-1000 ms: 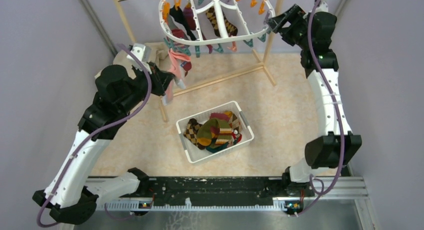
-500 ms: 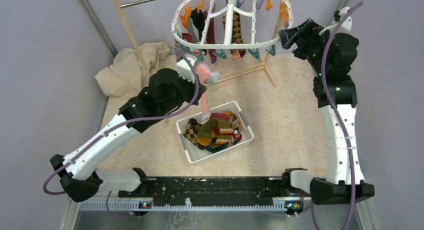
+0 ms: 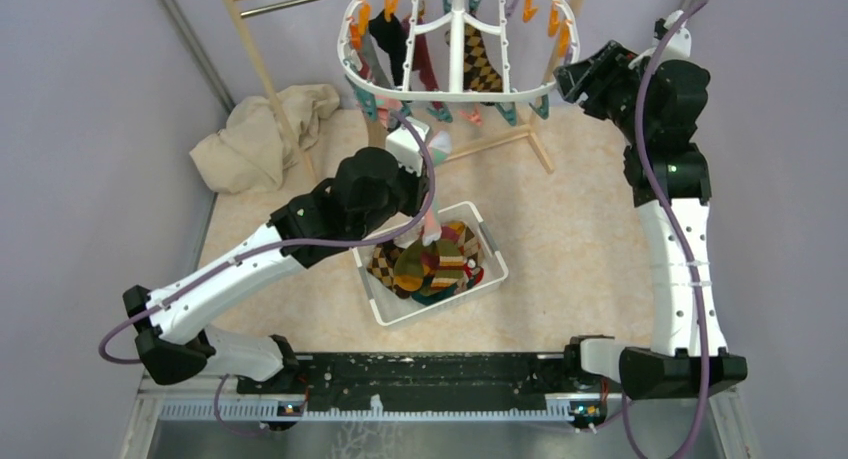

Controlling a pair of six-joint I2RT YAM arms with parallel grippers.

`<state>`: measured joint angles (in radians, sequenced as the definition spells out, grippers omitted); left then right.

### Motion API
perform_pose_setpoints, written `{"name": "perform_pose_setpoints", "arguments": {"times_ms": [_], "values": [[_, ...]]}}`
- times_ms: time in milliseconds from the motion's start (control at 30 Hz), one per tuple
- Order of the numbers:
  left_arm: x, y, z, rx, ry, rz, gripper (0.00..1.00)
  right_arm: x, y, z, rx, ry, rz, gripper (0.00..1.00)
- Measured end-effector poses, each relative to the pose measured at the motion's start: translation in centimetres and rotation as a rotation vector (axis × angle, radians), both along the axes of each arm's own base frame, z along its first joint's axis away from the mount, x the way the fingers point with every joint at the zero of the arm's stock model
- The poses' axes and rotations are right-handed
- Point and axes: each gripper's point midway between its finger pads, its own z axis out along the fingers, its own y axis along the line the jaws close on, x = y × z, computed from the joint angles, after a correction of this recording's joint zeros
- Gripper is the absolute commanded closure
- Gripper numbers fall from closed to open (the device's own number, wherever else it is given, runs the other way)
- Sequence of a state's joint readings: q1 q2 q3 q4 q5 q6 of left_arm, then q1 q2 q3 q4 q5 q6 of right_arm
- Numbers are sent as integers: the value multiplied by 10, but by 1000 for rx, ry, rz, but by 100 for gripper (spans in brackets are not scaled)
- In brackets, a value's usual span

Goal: Remove the socks clipped to the hanger
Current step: Adjust the hanger on the clothesline.

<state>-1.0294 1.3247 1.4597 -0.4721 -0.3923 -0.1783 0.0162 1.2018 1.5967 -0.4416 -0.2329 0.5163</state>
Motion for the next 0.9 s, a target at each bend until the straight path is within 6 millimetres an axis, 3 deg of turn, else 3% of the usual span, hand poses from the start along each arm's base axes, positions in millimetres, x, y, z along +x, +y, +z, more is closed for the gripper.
{"name": "perform_pose_setpoints", "arguments": {"times_ms": [333, 500, 633, 767, 900], "values": [[-7, 20, 13, -6, -19, 41, 84, 61, 9, -9, 69, 14, 31, 40], [-12, 28, 20, -19, -23, 43, 84, 96, 12, -7, 115, -4, 55, 27], [-15, 35, 26, -28, -30, 50, 84, 121, -2, -8, 170, -24, 52, 21], [-16, 40, 28, -28, -35, 60, 84, 124, -25, -9, 218, -52, 25, 19], [-16, 41, 27, -22, -35, 62, 84, 107, -41, -7, 243, -83, 8, 12]]}}
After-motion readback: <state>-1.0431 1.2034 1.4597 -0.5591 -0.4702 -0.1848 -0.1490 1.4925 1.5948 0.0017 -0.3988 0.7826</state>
